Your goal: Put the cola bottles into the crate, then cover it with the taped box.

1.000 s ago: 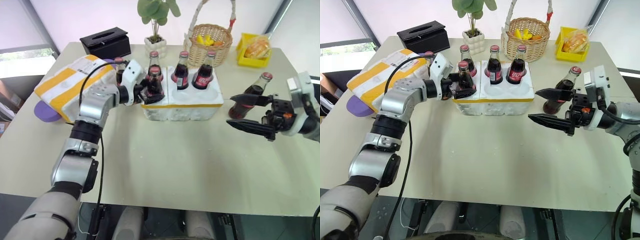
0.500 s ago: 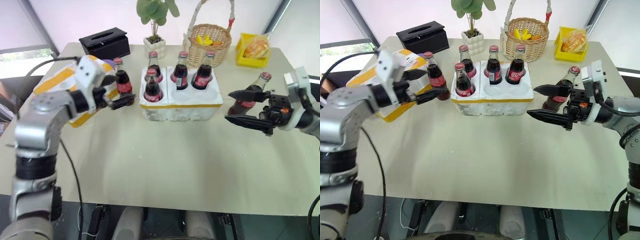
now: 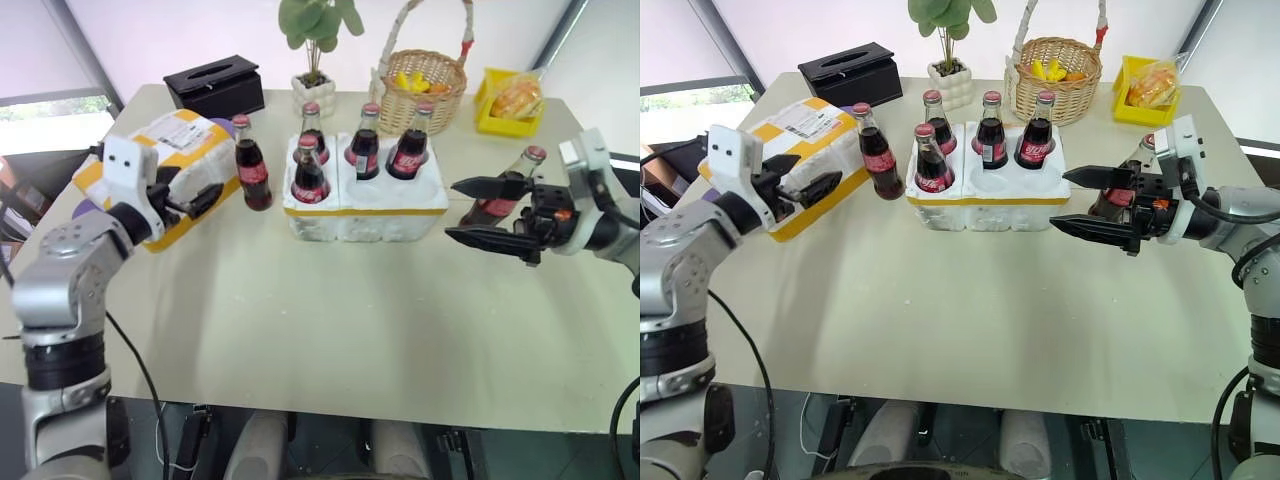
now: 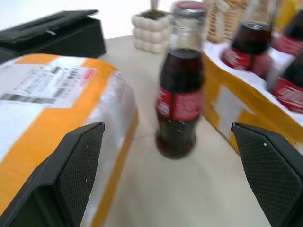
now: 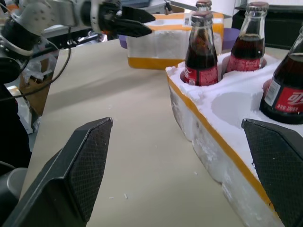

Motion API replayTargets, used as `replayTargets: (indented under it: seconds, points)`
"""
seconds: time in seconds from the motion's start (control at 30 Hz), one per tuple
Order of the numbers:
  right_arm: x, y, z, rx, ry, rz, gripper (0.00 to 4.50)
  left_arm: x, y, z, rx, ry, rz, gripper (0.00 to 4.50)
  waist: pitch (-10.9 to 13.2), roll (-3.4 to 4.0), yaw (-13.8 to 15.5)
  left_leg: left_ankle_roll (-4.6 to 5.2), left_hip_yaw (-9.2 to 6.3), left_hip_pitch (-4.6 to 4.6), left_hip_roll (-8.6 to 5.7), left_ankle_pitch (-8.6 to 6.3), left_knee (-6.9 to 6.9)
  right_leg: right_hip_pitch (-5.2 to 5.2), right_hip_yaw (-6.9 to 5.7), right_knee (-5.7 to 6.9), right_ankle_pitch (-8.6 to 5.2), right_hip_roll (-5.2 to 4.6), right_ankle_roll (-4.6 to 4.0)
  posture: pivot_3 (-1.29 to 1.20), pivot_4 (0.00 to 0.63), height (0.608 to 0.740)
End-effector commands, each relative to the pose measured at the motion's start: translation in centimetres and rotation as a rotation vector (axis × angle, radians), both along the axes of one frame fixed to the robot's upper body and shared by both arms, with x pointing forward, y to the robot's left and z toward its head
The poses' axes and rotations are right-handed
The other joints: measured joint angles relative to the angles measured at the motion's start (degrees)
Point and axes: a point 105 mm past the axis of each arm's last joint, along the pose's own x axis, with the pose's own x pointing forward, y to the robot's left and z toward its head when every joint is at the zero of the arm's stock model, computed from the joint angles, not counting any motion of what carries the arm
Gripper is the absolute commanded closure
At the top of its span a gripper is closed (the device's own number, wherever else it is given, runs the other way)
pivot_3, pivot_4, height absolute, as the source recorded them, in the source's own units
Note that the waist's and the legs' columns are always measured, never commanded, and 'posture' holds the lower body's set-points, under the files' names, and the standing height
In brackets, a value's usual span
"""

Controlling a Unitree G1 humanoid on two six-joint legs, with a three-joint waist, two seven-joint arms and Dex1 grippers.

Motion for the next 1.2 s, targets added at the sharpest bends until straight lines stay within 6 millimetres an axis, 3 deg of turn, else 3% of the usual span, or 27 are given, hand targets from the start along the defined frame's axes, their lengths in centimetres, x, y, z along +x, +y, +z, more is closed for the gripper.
replayTargets:
  seconds: [0.03, 0.3, 0.6, 1.2]
  points:
    - [-0.6, 0.3, 1.0, 0.013, -0.055, 0.013, 0.00, 1.3, 0.1, 0.2, 0.010, -0.042, 0.013, 0.02, 0.00, 0.00, -0.06, 0.00, 0.02, 0.00, -0.01, 0.00, -0.01, 0.00, 0.01, -0.01, 0.00, -0.01, 0.00, 0.00, 0.150, 0.740]
    - [-1.2, 0.2, 0.8, 0.028, -0.054, -0.009, 0.00, 3.8, -0.6, -0.5, 0.028, -0.036, -0.025, 0.02, -0.01, -0.02, -0.11, 0.00, 0.02, -0.04, -0.01, 0.00, -0.02, -0.05, 0.01, -0.02, 0.01, -0.01, 0.01, 0.00, 0.150, 0.740]
    - [-1.2, 0.1, 0.6, 0.033, -0.055, -0.023, 0.00, 3.8, -1.6, -1.1, 0.063, -0.017, -0.117, 0.02, -0.01, -0.02, -0.14, 0.00, 0.01, -0.03, -0.01, 0.00, -0.04, -0.06, 0.00, -0.01, 0.01, -0.01, 0.01, 0.00, 0.150, 0.740]
    - [-1.6, 0.5, 0.4, 0.042, -0.055, -0.010, 0.00, 7.2, -3.0, -1.9, 0.073, -0.001, -0.140, 0.02, -0.01, -0.03, -0.14, 0.00, -0.01, -0.04, -0.02, 0.01, -0.02, -0.06, -0.02, 0.01, 0.02, -0.01, 0.03, 0.00, 0.150, 0.740]
